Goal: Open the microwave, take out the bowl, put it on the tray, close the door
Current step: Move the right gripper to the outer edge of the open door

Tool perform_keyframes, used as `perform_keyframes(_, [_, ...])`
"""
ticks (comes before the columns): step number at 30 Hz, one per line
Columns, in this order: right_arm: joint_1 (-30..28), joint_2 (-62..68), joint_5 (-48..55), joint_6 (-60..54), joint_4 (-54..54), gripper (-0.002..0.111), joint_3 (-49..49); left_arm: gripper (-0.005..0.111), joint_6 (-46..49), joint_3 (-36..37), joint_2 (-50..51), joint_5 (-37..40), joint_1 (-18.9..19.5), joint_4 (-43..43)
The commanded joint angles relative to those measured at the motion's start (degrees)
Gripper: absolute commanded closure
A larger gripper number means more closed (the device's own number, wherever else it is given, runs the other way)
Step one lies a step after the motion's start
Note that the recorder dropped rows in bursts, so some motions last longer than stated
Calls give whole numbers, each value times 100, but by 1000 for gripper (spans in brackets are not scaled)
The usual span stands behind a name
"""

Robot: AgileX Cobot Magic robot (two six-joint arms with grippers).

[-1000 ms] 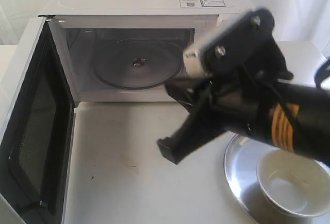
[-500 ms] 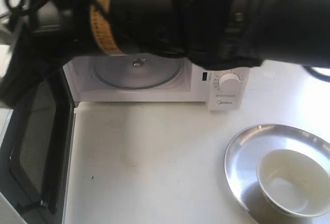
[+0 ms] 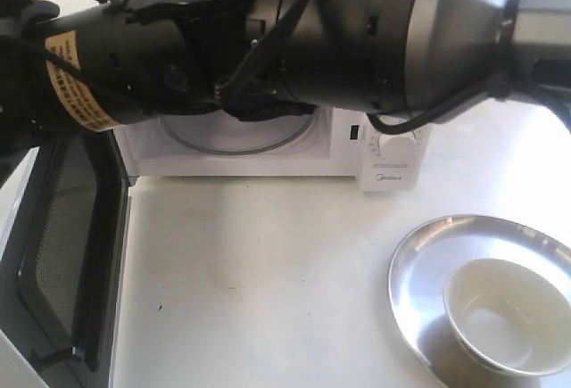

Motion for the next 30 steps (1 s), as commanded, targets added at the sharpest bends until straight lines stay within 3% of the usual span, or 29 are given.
perform_keyframes(1, [142,3,54,67,6,108,-40,107,-38,-6,-12,-4,-5,-19])
perform_keyframes(11, [140,546,187,400,6,108,188,107,-38,-6,-12,-4,-5,-19])
perform_keyframes(17, [140,483,847,377,6,108,497,107,-38,-6,-12,-4,-5,-19])
perform_keyframes(26, [140,-216,3770,-224,6,108,1253,107,-38,-6,-12,-4,-5,-19])
perform_keyframes(30, [140,-387,5959,-825,65,108,1675,107,-38,-6,-12,-4,-5,-19])
